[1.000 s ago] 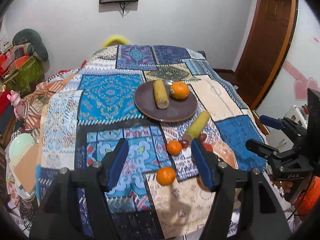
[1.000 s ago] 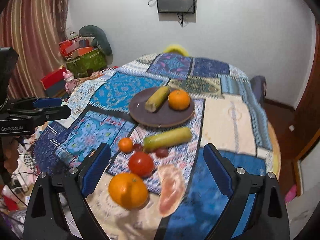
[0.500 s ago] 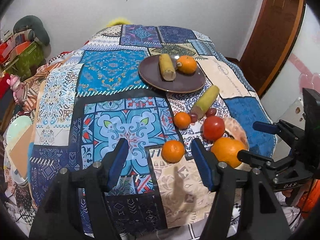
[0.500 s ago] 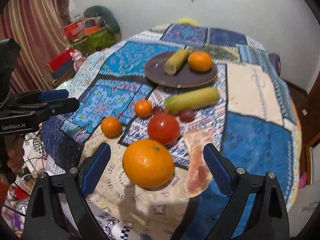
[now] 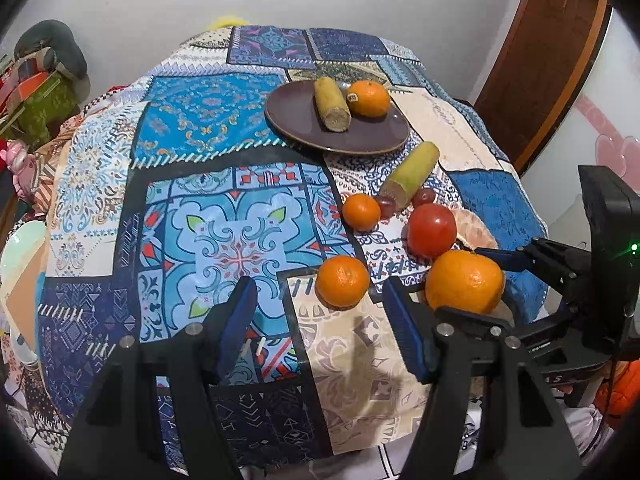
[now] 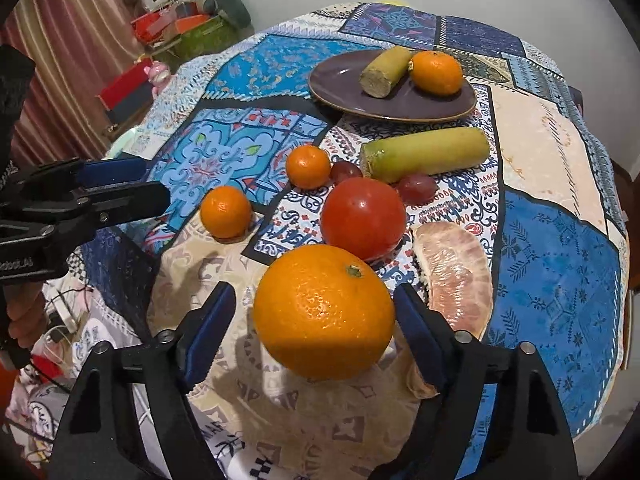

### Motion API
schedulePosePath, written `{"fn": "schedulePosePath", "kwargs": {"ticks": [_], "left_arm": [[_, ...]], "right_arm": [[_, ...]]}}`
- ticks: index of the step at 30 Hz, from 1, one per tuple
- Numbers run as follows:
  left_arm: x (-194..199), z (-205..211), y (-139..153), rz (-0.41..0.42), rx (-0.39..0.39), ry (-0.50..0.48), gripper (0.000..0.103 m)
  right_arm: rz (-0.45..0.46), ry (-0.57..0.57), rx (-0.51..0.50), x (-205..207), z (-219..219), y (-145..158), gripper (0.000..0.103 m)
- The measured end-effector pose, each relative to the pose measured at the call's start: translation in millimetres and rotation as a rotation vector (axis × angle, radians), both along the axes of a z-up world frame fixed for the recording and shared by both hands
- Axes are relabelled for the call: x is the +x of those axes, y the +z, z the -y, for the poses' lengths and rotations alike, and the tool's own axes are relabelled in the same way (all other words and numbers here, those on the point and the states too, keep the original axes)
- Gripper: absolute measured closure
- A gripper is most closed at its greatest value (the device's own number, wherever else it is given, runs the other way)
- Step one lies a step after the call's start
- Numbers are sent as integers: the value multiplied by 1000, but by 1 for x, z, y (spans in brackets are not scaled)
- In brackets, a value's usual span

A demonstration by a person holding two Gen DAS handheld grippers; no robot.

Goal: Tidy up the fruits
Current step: 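Grasp a mandarin with the left tool while the right tool grasps a large orange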

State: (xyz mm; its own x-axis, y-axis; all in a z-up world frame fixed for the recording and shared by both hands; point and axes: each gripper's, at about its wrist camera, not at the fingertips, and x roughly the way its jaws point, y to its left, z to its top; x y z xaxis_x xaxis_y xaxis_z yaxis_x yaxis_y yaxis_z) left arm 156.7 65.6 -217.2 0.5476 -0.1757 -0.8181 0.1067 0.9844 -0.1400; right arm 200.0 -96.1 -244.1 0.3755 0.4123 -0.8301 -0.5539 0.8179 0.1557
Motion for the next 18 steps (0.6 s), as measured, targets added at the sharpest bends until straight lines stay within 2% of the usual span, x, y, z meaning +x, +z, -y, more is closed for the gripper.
{"fn": "schedulePosePath", "kwargs": {"ticks": [3,7,18], "left_arm": [[3,1,-6,-15,-6,-3,38],[7,2,-14,-38,-16,-3,38],[21,12,-35,-81,-17,-26,40]], "right_arm": [[4,-1,-12,2,0,-1,35],[-19,5,-5,7,2,-6,36],[0,-6,39,6,9,3,37]]}}
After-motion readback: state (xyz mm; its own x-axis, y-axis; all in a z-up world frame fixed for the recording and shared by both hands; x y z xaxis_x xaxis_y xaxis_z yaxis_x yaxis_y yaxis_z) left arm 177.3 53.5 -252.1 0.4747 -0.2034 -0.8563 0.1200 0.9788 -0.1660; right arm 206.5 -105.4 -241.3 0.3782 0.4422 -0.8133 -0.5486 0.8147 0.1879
